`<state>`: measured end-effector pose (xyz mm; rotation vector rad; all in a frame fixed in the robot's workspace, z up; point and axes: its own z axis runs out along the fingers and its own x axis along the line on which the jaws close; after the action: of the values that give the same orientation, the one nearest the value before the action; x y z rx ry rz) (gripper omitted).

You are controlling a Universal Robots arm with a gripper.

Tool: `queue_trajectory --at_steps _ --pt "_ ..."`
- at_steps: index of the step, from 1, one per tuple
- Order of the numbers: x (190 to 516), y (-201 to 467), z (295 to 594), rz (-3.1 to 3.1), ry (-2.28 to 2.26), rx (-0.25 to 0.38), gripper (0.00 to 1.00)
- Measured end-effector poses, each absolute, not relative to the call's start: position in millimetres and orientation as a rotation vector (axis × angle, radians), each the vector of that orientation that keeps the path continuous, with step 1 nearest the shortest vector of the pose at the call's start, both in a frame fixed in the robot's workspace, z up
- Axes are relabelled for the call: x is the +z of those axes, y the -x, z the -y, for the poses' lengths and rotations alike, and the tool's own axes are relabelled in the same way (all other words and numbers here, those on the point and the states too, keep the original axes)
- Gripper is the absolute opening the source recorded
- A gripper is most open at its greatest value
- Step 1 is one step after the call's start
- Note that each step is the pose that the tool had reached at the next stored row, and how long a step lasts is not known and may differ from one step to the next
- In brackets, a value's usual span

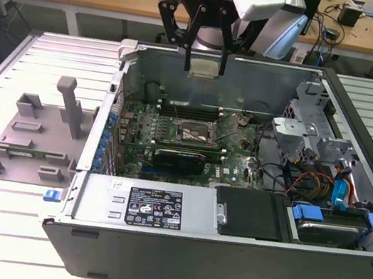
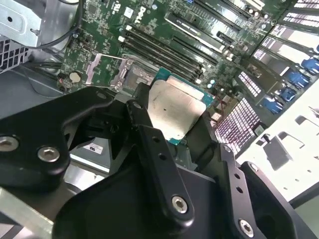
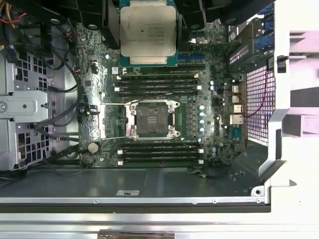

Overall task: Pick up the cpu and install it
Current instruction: 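Pick up the cpu and move it towards the insertion slot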

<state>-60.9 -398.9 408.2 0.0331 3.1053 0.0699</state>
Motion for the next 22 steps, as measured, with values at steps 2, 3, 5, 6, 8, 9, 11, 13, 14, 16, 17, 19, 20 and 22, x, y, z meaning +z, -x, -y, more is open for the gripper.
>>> queue_trajectory --at_steps 2,3,5,6,8,9,11,13,14,16,17,19,20,22 --pt "406.5 60.9 397.2 -3.103 -0.031 0.07 0.54" --pt "404.4 61.0 395.1 -3.102 -0.03 0.07 0.54" --pt "401.9 60.9 392.3 -3.101 -0.028 0.07 0.54" --pt "399.3 60.9 389.2 -3.101 -0.026 0.07 0.54" --pt "394.6 60.8 384.0 -3.101 -0.023 0.07 0.54" --pt "393.0 60.8 382.6 -3.101 -0.022 0.07 0.54" --pt "387.6 60.8 380.1 -3.101 -0.02 0.07 0.54" --pt "378.4 60.7 377.8 -3.101 -0.016 0.07 0.54" --pt "376.6 60.8 377.5 -3.101 -0.016 0.07 0.54" --pt "370.9 60.8 376.6 -3.101 -0.013 0.07 0.54" --pt "367.8 60.8 376.0 -3.101 -0.012 0.07 0.54" --pt "363.1 60.7 374.7 -3.101 -0.011 0.07 0.54" --pt "361.2 60.6 374.1 -3.101 -0.01 0.071 0.54" --pt "354.4 60.2 371.3 -3.101 -0.008 0.071 0.54"
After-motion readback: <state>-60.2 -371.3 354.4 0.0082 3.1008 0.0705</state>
